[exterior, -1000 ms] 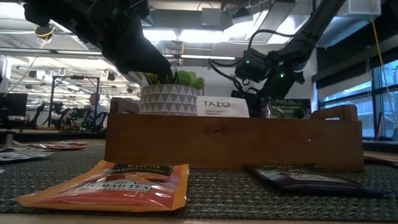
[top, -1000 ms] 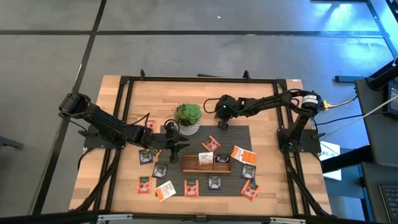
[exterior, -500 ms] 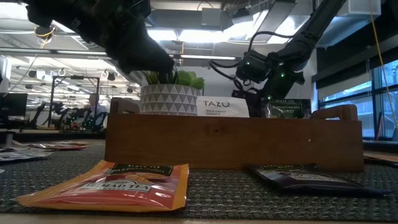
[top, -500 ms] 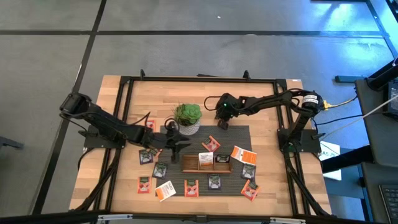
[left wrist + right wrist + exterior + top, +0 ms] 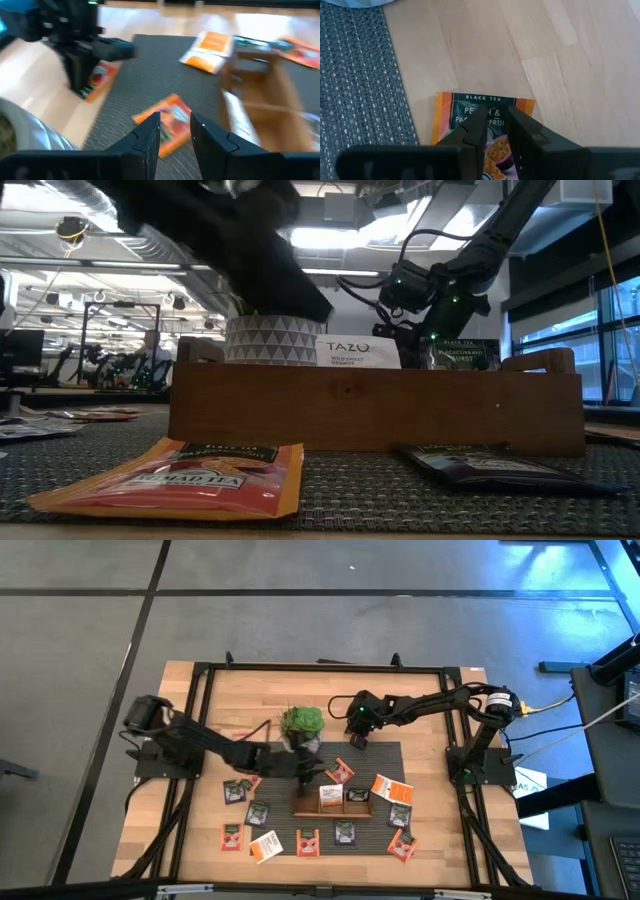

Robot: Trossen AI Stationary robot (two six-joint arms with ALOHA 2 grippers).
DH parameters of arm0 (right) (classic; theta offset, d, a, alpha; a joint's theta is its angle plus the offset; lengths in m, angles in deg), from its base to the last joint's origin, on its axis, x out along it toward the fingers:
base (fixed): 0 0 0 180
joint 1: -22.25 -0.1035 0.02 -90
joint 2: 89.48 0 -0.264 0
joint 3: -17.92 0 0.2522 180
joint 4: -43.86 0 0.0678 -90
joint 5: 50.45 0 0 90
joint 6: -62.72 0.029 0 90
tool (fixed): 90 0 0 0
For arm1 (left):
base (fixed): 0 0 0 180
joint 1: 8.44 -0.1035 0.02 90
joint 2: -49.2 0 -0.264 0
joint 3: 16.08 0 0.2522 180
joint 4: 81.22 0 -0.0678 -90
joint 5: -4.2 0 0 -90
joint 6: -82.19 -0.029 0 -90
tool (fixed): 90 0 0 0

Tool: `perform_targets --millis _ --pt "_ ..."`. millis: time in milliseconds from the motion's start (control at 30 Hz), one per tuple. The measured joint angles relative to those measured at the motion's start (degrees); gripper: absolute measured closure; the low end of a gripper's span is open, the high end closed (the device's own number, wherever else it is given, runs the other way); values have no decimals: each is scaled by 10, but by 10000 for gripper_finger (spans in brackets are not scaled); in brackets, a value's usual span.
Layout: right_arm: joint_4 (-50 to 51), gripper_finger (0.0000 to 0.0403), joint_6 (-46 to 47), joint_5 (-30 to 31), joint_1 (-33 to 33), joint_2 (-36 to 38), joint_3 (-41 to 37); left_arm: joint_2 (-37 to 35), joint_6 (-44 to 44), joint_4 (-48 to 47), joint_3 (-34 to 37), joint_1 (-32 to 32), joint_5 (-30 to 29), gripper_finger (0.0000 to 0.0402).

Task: Pick & Place Tea
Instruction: Put the orange tea bag into the left section of the wooden organizer

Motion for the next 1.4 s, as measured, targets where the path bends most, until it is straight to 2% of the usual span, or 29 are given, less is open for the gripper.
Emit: perform_targets --millis 167,367,467,600,667,833,1000,1200,1400 --pt "2 326 3 0 0 0 0 69 2 2 -65 -36 -11 295" --pt "3 327 4 0 0 0 0 143 -50 -17 -158 -57 -9 299" --pt "4 327 4 0 0 0 0 162 -84 -65 -204 -51 -9 298" --pt "5 327 4 0 0 0 0 160 -89 -146 -254 -44 -65 295" --pt "5 327 4 0 0 0 0 160 -89 -177 -266 -44 -83 295" --pt "8 327 3 0 0 0 0 151 -76 -223 -273 -35 -83 298" --pt "10 327 3 -1 0 0 0 151 -50 -219 -274 -38 -76 298" --pt "12 327 13 -1 0 1 0 171 -94 -153 -275 -43 -67 299" --pt "13 327 18 -1 0 1 0 186 -135 -216 -327 -62 -51 301"
